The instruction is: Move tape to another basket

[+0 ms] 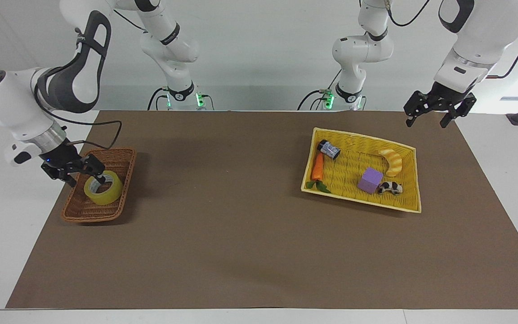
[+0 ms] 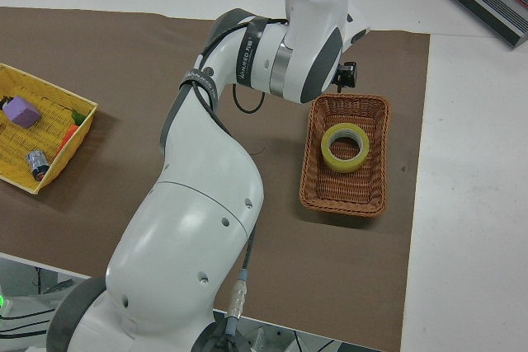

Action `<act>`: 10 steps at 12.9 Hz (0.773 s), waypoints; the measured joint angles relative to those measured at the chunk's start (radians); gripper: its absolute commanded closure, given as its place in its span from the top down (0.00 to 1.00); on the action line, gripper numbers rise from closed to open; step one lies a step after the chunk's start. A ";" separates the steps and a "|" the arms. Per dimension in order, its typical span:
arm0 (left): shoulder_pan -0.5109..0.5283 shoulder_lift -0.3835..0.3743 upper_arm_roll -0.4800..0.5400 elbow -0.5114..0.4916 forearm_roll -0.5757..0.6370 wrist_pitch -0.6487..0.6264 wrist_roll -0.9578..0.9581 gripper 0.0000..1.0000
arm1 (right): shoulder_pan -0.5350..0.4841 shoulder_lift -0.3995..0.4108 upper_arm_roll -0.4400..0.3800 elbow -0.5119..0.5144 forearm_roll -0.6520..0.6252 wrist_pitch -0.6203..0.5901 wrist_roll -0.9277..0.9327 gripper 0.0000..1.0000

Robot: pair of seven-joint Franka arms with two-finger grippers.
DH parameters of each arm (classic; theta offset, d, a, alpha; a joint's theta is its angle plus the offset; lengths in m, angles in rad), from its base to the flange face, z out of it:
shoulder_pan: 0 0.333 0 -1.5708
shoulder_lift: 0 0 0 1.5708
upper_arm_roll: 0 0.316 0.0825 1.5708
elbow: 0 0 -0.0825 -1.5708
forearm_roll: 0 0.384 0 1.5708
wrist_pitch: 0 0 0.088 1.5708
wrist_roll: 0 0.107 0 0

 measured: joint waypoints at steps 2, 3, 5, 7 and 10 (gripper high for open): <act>0.000 0.000 0.000 0.000 0.000 0.000 0.000 1.00 | 0.064 -0.055 0.001 -0.041 -0.022 -0.025 0.118 1.00; 0.000 0.000 0.000 0.000 0.000 0.000 0.000 1.00 | 0.092 -0.077 0.001 -0.051 -0.027 -0.045 0.172 1.00; 0.000 0.000 0.000 0.000 0.000 0.000 0.000 1.00 | 0.148 -0.111 0.002 -0.058 -0.031 -0.080 0.278 1.00; 0.000 0.000 0.000 0.000 0.000 0.000 0.000 1.00 | 0.198 -0.135 0.003 -0.049 -0.034 -0.111 0.371 1.00; 0.000 0.000 0.000 0.000 0.000 0.000 0.000 1.00 | 0.207 -0.166 -0.002 0.059 -0.045 -0.252 0.401 1.00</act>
